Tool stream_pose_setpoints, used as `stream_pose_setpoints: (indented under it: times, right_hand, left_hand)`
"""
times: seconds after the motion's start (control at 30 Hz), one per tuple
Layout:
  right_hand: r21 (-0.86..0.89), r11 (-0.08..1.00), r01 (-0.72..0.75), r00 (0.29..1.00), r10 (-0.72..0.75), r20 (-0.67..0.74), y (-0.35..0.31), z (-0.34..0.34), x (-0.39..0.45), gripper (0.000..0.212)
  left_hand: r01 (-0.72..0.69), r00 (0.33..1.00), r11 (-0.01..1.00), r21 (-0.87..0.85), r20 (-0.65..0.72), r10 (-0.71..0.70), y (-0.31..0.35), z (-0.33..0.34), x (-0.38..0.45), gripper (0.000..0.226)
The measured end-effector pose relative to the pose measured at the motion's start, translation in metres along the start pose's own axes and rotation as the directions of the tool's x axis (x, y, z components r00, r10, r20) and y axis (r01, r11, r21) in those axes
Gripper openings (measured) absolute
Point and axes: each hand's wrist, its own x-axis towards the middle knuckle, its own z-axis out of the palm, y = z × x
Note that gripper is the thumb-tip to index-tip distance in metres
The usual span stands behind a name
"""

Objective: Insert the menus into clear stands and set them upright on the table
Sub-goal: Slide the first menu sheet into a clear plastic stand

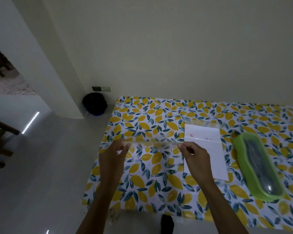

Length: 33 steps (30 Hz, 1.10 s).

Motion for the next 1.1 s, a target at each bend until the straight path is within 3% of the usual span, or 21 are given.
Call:
stream_pose_setpoints:
  times: [0.13,0.2,0.6,0.97,1.1]
  right_hand:
    - [-0.088,0.989,0.118,0.992,-0.122,-0.037,-0.003,0.008,0.039,0.016]
    - [-0.112,0.983,0.147,0.988,-0.152,-0.032,-0.004,0.013,0.06,0.017]
    - [-0.139,0.977,0.162,0.985,-0.168,-0.037,0.008,0.051,0.146,0.017]
    - [-0.185,0.973,0.141,0.99,-0.138,0.026,0.027,0.052,0.154,0.022]
    - [-0.216,0.968,0.128,0.99,-0.112,0.085,0.036,0.043,0.143,0.028]
  left_hand:
    - [-0.069,0.996,0.997,0.041,-0.062,0.072,0.007,0.008,0.037,0.015]
    - [-0.07,0.994,0.996,0.062,-0.085,0.075,0.01,0.018,0.057,0.022]
    - [-0.018,0.982,0.997,0.075,-0.186,0.032,0.009,0.073,0.137,0.022]
    - [0.011,0.993,0.987,0.16,-0.114,0.007,-0.001,0.086,0.143,0.02]
    - [0.01,0.998,0.991,0.136,-0.069,-0.001,-0.001,0.08,0.134,0.032]
